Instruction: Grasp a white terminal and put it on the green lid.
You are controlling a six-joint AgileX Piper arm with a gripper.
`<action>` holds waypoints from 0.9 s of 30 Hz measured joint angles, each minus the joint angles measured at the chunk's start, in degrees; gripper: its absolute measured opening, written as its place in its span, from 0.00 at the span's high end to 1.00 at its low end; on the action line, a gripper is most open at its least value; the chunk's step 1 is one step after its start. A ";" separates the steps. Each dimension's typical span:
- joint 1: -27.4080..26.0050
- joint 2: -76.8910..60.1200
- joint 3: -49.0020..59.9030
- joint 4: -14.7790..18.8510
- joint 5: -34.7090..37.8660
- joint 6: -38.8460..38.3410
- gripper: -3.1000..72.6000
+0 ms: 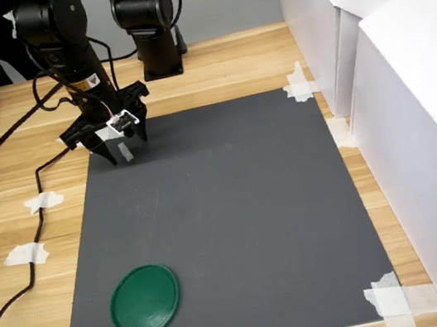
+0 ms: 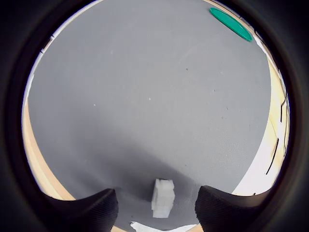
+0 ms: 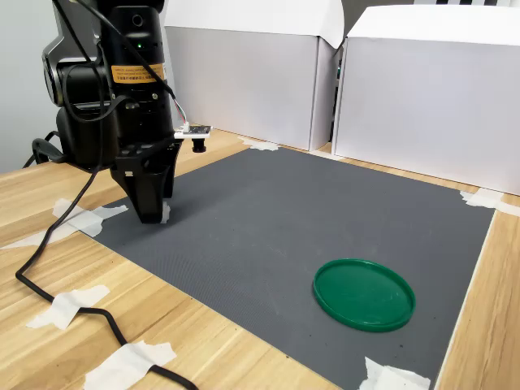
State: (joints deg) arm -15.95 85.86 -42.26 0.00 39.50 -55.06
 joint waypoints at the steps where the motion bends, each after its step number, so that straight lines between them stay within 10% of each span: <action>1: 0.00 0.02 0.00 -0.53 -0.05 0.45 0.08; 15: 0.00 2.25 0.00 -3.25 -1.54 2.84 0.17; 27: 0.00 2.27 0.00 -2.39 -1.54 2.84 0.84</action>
State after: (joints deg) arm -15.95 88.12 -42.26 -2.39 37.96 -52.21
